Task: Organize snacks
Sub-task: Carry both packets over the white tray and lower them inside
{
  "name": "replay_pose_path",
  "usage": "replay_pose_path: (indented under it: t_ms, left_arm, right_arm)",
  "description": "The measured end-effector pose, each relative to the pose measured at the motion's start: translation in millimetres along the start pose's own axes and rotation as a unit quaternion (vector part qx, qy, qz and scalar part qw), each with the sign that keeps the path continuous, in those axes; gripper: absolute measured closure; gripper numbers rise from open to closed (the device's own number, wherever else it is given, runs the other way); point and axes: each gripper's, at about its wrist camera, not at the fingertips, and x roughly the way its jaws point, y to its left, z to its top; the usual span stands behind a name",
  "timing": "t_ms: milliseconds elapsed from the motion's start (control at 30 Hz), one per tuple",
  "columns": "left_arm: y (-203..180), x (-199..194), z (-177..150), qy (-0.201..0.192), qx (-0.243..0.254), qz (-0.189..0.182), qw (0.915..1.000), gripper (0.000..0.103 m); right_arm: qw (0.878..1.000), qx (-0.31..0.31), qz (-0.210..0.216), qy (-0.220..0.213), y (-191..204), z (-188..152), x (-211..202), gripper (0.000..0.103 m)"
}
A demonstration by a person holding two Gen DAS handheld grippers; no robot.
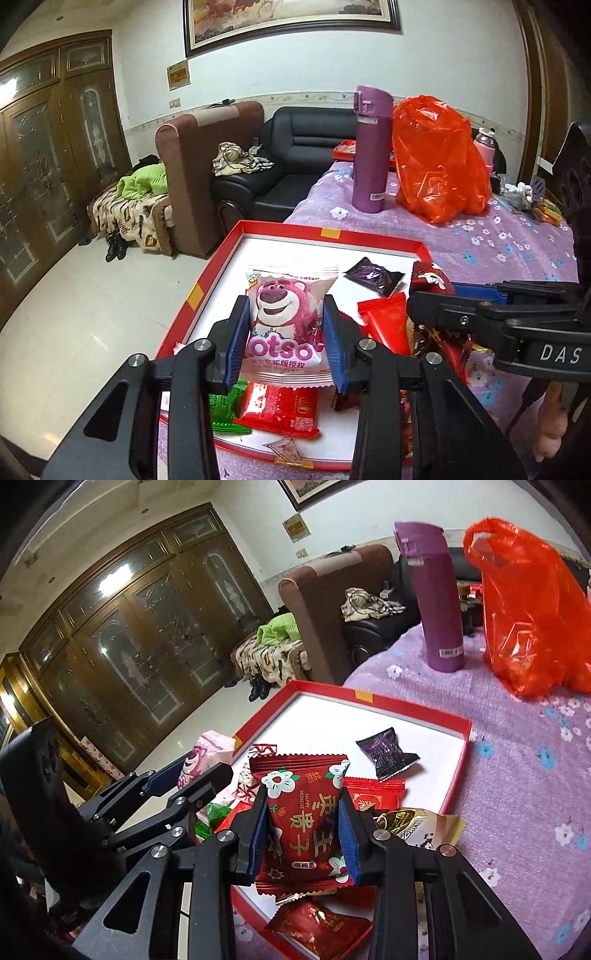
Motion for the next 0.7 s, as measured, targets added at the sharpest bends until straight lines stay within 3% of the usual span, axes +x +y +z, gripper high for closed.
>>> replay_pose_path:
  t_ms: [467, 700]
  left_arm:
    - [9.9, 23.9, -4.2, 0.027, -0.008, 0.032, 0.9991, 0.067]
    - [10.5, 37.1, -7.7, 0.044, -0.008, 0.049, 0.9978, 0.067]
  right_arm:
    - [1.000, -0.007, 0.007, 0.019, 6.9, 6.5, 35.5, 0.069]
    - [0.999, -0.013, -0.020, 0.028, 4.7, 5.6, 48.4, 0.066]
